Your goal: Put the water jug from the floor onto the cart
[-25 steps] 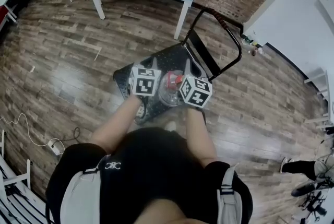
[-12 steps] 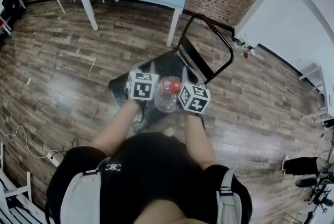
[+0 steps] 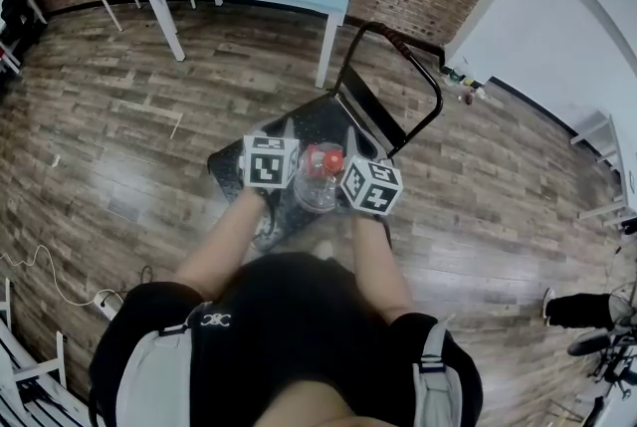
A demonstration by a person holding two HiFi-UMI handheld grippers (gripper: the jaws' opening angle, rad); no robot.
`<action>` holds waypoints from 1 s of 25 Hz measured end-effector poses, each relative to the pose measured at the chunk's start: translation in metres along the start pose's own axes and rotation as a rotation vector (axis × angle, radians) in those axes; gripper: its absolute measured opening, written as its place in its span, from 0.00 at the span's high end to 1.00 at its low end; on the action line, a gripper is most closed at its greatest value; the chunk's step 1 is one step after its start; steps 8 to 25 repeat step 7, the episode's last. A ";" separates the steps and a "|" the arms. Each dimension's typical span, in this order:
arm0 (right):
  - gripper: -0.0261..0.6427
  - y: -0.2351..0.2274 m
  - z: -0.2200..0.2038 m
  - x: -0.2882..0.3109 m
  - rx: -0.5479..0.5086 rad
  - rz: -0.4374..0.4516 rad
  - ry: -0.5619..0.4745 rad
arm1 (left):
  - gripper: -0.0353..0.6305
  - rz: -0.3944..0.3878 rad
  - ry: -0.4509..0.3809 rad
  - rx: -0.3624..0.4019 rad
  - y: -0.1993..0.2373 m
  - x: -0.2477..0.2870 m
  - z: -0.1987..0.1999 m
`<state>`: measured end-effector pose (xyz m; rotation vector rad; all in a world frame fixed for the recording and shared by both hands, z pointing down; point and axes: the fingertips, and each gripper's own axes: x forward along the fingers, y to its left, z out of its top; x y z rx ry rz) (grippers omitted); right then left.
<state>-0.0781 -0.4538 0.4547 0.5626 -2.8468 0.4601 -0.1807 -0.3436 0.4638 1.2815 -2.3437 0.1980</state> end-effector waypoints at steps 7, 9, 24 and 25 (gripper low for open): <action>0.94 -0.006 0.001 -0.003 0.011 0.000 0.002 | 0.94 0.015 -0.019 0.001 0.001 -0.005 0.009; 0.94 -0.006 0.001 -0.003 0.011 0.000 0.002 | 0.94 0.015 -0.019 0.001 0.001 -0.005 0.009; 0.94 -0.006 0.001 -0.003 0.011 0.000 0.002 | 0.94 0.015 -0.019 0.001 0.001 -0.005 0.009; 0.94 -0.006 0.001 -0.003 0.011 0.000 0.002 | 0.94 0.015 -0.019 0.001 0.001 -0.005 0.009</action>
